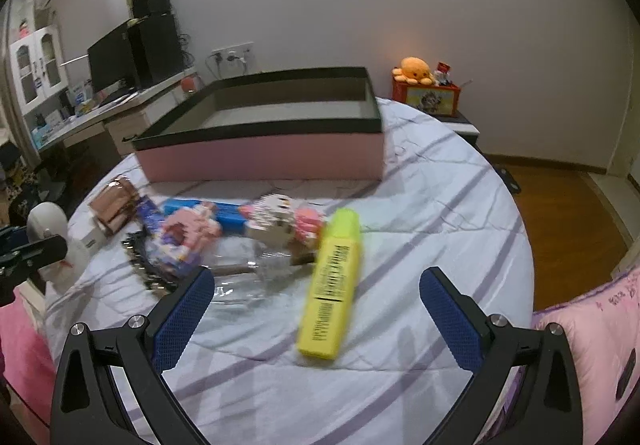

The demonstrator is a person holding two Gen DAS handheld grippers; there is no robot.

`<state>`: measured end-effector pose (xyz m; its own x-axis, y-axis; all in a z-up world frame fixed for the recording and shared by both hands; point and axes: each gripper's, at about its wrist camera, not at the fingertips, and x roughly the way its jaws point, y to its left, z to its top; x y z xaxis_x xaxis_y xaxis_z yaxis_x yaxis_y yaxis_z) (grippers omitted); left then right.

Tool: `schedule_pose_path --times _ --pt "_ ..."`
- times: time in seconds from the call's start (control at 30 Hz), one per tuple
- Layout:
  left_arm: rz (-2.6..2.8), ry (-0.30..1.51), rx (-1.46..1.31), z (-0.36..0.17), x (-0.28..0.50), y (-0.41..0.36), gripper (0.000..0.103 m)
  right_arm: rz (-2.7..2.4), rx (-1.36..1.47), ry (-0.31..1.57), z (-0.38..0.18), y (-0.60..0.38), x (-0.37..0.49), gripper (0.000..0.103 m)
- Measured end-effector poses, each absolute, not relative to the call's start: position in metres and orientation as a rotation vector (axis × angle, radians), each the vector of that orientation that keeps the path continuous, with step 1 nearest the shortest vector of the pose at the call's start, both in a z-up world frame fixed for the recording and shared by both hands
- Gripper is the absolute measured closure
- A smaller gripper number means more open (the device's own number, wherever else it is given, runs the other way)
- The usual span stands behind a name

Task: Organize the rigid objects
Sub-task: 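Lower the left gripper onto the white astronaut figurine and close it, then hold the astronaut in the left gripper while the right gripper grasps the clear glass bottle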

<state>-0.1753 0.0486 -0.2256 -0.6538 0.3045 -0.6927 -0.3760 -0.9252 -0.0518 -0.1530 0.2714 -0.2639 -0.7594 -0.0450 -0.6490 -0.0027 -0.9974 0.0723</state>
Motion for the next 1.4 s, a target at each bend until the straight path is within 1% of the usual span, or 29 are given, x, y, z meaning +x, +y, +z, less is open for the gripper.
schedule_pose_path --times 0.3,0.4,0.57,0.67,0.7,0.77,0.8,0.83,0.87,1.1,1.27,1.3,1.37,1.4 --pt "2.53 0.108 -1.052 -0.232 -0.163 0.035 0.049 -2.886 1.052 -0.055 -0.261 0.248 -0.158 0.0" --pt "2.531 0.106 -1.054 -0.234 -0.162 0.032 0.049 -2.873 1.033 -0.072 -0.257 0.244 -0.161 0.006" --pt "2.513 0.103 -1.071 -0.242 -0.166 0.031 0.049 -2.863 1.031 -0.04 -0.254 0.233 -0.17 0.006" --pt "2.504 0.099 -1.084 -0.249 -0.17 0.032 0.049 -2.872 1.051 -0.062 -0.257 0.238 -0.172 0.007" --pt "2.503 0.097 -1.083 -0.25 -0.17 0.033 0.049 -2.877 1.056 -0.067 -0.258 0.241 -0.172 0.01" --pt "2.5 0.095 -1.078 -0.251 -0.171 0.033 0.049 -2.861 1.073 -0.087 -0.26 0.246 -0.172 0.023" --pt "2.498 0.094 -1.077 -0.251 -0.172 0.032 0.049 -2.846 1.076 -0.101 -0.26 0.247 -0.172 0.035" --pt "2.495 0.095 -1.076 -0.251 -0.172 0.032 0.049 -2.825 1.082 -0.108 -0.261 0.247 -0.172 0.04" --pt "2.493 0.096 -1.075 -0.251 -0.172 0.032 0.049 -2.801 1.088 -0.104 -0.262 0.244 -0.171 0.041" --pt "2.482 0.104 -1.073 -0.251 -0.171 0.032 0.049 -2.782 1.151 -0.069 -0.276 0.234 -0.17 0.041" --pt "2.477 0.11 -1.074 -0.251 -0.171 0.032 0.049 -2.775 1.196 -0.109 -0.286 0.243 -0.18 0.041" --pt "2.476 0.111 -1.075 -0.251 -0.171 0.032 0.049 -2.777 1.197 -0.104 -0.286 0.243 -0.181 0.039" --pt "2.476 0.115 -1.075 -0.251 -0.171 0.032 0.049 -2.789 1.21 -0.078 -0.286 0.242 -0.186 0.033" --pt "2.475 0.118 -1.077 -0.251 -0.171 0.032 0.049 -2.794 1.22 -0.069 -0.287 0.243 -0.188 0.028"
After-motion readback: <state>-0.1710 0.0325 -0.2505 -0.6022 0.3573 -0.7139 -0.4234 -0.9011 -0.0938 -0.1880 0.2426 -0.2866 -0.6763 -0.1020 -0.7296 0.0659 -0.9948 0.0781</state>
